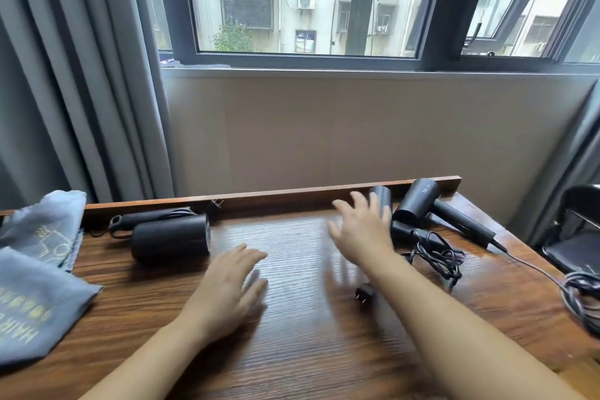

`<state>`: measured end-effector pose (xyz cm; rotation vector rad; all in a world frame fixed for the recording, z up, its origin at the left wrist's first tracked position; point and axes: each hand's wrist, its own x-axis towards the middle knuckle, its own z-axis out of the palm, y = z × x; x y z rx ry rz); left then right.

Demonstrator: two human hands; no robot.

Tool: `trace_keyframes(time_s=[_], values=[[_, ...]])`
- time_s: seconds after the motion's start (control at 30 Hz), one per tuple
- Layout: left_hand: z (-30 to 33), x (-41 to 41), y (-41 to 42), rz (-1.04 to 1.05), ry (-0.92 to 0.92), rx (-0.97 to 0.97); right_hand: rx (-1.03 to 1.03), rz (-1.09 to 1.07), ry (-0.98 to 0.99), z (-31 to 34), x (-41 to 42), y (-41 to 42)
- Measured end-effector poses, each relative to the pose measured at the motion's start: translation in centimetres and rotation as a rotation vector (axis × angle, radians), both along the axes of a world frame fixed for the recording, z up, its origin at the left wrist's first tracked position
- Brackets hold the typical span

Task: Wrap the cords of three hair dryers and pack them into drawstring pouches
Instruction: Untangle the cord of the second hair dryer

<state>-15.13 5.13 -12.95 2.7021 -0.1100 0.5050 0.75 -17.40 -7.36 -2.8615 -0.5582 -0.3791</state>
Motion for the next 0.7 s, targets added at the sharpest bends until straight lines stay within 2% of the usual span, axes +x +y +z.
trace_keyframes(time_s=[0.13, 0.27, 0.47, 0.63, 0.7], values=[[-0.7, -0.2, -0.1, 0.025, 0.022, -0.001, -0.081, -0.162, 0.185, -1.0, 2.2, -2.6], [-0.6, -0.3, -0.3, 0.041, 0.041, 0.017, -0.096, -0.119, 0.121, -2.3, 1.3, -2.8], [0.5, -0.9, -0.6, 0.088, 0.064, -0.181, -0.097, 0.104, 0.064, -2.3, -4.6, -0.7], [2.0, -2.2, -0.6, 0.186, -0.053, -0.394, -0.118, 0.313, 0.073, -2.7, -10.5, 2.4], [2.8, -2.9, -0.4, 0.205, -0.088, -0.424, -0.129, 0.393, 0.043, -2.9, -12.6, 3.4]])
